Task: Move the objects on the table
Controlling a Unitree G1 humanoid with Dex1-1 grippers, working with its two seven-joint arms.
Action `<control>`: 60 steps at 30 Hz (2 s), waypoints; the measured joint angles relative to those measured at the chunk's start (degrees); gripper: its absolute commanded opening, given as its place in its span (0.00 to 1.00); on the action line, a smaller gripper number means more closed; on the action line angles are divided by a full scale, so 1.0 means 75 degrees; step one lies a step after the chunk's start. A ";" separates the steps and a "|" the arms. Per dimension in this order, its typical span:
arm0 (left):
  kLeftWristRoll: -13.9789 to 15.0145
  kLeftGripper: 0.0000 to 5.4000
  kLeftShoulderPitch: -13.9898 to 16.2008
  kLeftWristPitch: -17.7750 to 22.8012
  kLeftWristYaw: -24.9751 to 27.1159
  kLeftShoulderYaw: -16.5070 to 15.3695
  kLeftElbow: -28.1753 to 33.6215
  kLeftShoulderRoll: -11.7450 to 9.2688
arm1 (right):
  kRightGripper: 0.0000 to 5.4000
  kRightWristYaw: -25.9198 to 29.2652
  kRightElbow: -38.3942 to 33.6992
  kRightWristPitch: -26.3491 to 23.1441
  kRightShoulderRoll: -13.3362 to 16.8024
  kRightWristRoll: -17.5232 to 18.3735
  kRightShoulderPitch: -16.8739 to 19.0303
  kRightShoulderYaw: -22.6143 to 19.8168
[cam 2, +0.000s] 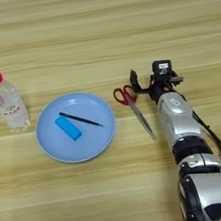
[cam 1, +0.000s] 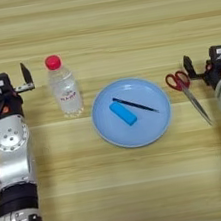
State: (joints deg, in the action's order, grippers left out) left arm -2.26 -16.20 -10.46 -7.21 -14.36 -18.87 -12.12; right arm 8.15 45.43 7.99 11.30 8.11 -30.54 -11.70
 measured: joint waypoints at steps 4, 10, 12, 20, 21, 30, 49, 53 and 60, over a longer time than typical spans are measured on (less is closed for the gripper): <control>-0.0020 1.00 -0.0060 -0.0134 0.0007 0.0130 -0.0262 -0.0026 | 1.00 0.0039 0.0000 0.0000 0.0008 0.0000 0.0000 0.0000; -0.0007 1.00 -0.0099 -0.0158 0.0017 0.0220 -0.0531 -0.0032 | 1.00 0.0065 -0.0001 0.0000 0.0020 0.0000 0.0000 -0.0001; 0.0017 1.00 -0.0111 -0.0153 0.0040 0.0243 -0.0643 -0.0031 | 1.00 0.0077 -0.0003 0.0000 0.0022 0.0001 0.0000 -0.0001; 0.0070 1.00 -0.0134 0.0172 0.0235 0.0340 -0.0706 -0.0026 | 1.00 0.0138 -0.0077 0.0000 0.0043 0.0004 0.0002 -0.0017; 0.0068 1.00 -0.0135 0.0216 0.0244 0.0366 -0.0704 -0.0023 | 1.00 0.0140 -0.0083 0.0000 0.0050 0.0004 0.0002 -0.0018; 0.0069 1.00 -0.0135 0.0572 0.0436 0.0524 -0.0690 -0.0019 | 1.00 0.0189 -0.0259 0.0020 0.0142 -0.0011 0.0058 0.0035; 0.0262 1.00 -0.0134 0.0590 0.0479 0.0444 -0.0591 -0.0019 | 1.00 0.0431 -0.0827 0.0030 0.0134 -0.0011 0.0315 0.0291; 0.0297 1.00 -0.0134 0.0467 0.0442 0.0442 -0.0590 -0.0019 | 1.00 0.0469 -0.0861 0.0028 0.0135 -0.0007 0.0320 0.0300; 0.0312 1.00 -0.0135 0.0351 0.0376 0.0448 -0.0589 -0.0018 | 1.00 0.0489 -0.0913 0.0017 0.0135 -0.0005 0.0344 0.0305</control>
State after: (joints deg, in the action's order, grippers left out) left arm 0.08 -17.21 -7.84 -4.38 -11.00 -23.28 -12.26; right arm 11.82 38.58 8.12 12.31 8.07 -27.96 -9.41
